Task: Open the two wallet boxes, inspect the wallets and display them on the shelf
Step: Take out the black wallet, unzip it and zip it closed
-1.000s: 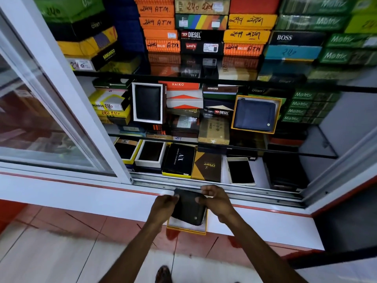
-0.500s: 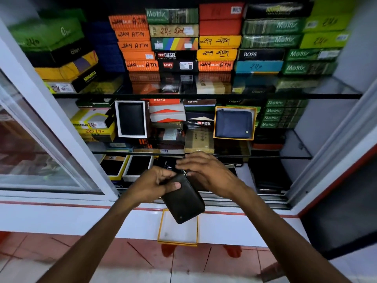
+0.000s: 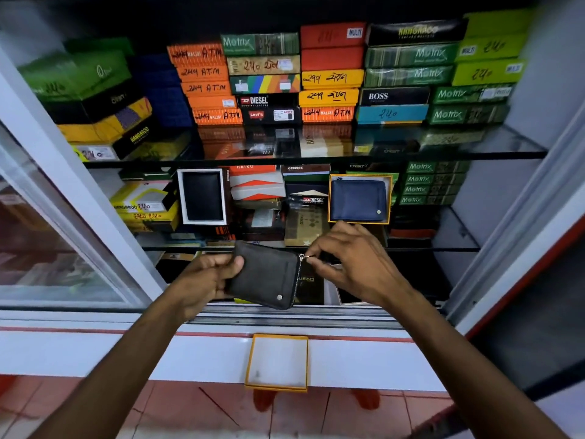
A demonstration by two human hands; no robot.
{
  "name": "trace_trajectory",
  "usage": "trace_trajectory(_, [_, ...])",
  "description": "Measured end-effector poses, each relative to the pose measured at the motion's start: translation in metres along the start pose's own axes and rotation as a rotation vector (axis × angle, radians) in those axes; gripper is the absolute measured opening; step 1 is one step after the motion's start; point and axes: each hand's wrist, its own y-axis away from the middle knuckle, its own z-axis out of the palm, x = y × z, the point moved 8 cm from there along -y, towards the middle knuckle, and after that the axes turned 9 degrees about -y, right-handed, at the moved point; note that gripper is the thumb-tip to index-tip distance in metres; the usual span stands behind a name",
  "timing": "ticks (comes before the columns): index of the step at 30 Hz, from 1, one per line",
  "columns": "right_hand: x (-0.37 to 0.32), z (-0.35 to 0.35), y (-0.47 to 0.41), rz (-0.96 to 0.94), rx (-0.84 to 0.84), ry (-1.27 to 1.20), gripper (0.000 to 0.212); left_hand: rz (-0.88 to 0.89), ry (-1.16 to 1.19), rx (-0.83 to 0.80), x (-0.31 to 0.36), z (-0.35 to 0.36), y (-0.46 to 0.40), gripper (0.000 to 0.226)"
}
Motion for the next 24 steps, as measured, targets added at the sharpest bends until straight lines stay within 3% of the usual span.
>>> trace_trajectory(9, [-0.005,-0.003,0.016,0.303,0.349,-0.123,0.007,-0.265,0.576,0.088,0.0,0.045,-0.003,0.033])
trace_trajectory(11, [-0.01,0.002,0.018,0.326,0.39,-0.134,0.009,-0.293,0.671,0.078,0.004,0.058,-0.003,0.026])
trace_trajectory(13, [-0.017,0.011,0.018,0.326,0.377,-0.12,0.011,-0.326,0.759,0.087,0.008,0.073,-0.006,0.016])
trace_trajectory(17, [-0.024,0.032,0.02,0.317,0.269,-0.085,0.018,-0.33,0.81,0.115,0.022,0.085,-0.01,0.023])
trace_trajectory(24, [-0.01,0.018,0.02,0.316,0.29,0.015,0.017,-0.228,0.898,0.072,0.02,0.084,-0.013,0.014])
